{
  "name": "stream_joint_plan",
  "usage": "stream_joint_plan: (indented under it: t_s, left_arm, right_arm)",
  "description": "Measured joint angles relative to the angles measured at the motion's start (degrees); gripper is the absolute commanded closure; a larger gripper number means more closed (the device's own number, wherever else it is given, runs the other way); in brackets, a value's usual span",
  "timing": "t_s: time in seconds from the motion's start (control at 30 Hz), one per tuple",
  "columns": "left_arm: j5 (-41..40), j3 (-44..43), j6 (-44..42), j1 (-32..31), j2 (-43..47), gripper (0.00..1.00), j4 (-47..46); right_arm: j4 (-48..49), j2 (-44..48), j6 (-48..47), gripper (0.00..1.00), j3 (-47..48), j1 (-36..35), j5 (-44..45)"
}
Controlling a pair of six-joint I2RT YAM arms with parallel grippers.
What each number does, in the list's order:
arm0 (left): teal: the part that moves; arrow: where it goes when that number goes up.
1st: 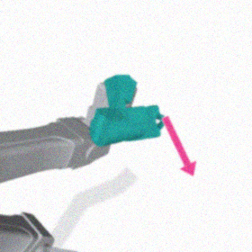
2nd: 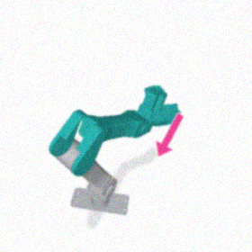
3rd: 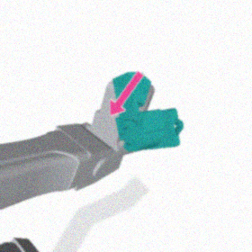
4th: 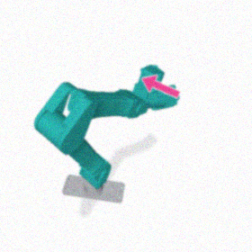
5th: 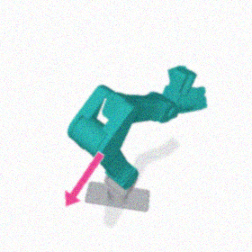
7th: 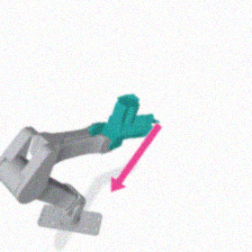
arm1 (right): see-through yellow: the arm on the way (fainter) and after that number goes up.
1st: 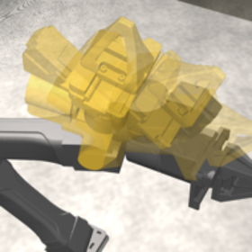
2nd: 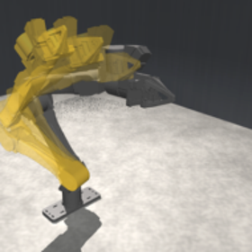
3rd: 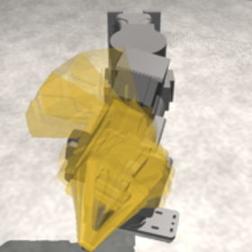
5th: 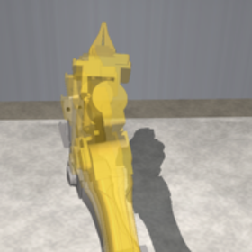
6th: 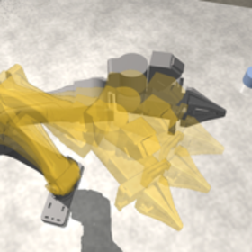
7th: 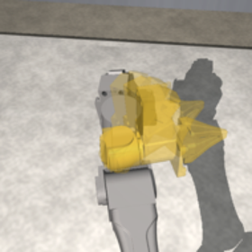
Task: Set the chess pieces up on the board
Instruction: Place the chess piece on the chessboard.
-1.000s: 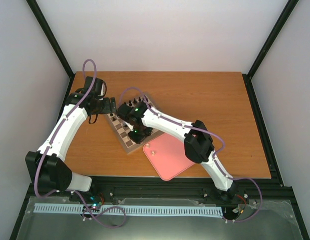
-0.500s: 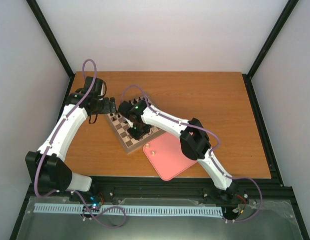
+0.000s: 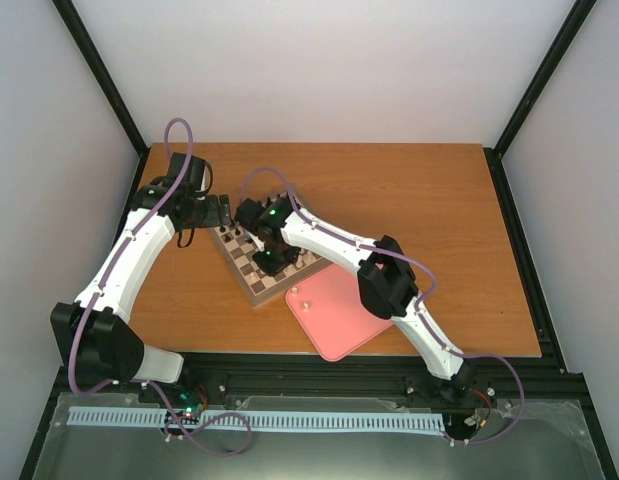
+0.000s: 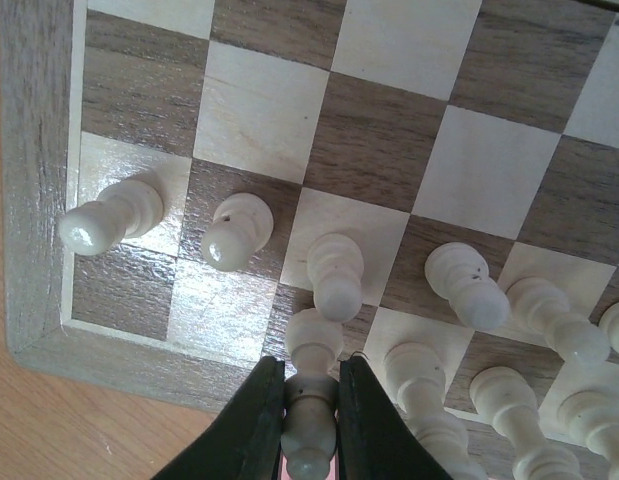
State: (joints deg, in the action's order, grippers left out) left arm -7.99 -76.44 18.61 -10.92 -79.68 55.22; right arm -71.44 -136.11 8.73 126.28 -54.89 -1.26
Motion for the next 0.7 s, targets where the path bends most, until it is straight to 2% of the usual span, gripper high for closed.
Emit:
stream_joint_plan:
  t_s: [0.37, 0.7]
  left_arm:
    - [0.0, 0.0, 0.0, 0.0, 0.0, 0.0, 0.0]
    - [0.0, 0.0, 0.0, 0.0, 0.0, 0.0, 0.0]
  right_arm:
    - [-0.8, -0.1, -0.6, 0.86, 0.0, 0.0, -0.1]
    - [-0.8, -0.9, -0.9, 0.77, 0.2, 0.0, -0.5]
